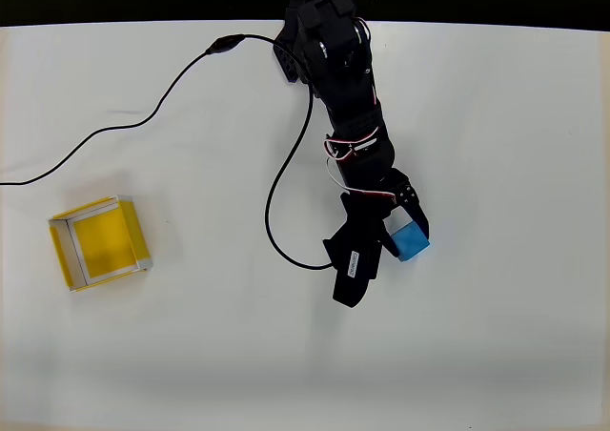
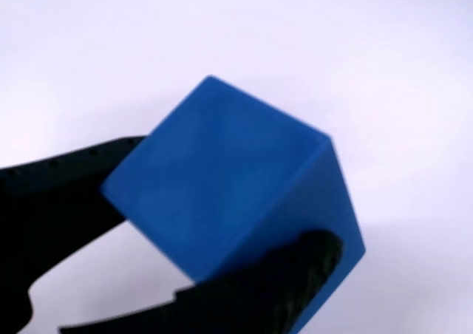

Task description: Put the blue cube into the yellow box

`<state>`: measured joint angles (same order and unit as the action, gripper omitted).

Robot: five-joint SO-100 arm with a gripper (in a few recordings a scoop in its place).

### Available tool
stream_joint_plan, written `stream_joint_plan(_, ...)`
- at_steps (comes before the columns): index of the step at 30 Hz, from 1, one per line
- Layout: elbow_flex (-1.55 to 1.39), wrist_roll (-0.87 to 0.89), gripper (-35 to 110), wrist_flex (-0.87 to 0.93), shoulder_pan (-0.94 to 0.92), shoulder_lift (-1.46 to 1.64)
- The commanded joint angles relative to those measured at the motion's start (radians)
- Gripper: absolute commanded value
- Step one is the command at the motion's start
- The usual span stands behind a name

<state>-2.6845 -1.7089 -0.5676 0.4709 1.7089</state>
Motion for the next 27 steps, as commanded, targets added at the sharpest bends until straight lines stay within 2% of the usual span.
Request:
stream_joint_plan(1, 0.189, -0.044, 17, -0.044, -0.144, 0.040)
stream_joint_plan(11, 0.439, -0.034, 17, 0.017, -0.566, 0.034)
stream_joint_plan(18, 0.518, 0.028, 17, 0.156, -0.845, 0.048)
stream_joint_plan(27, 0.546, 0.080, 17, 0.272, -1.074, 0.051)
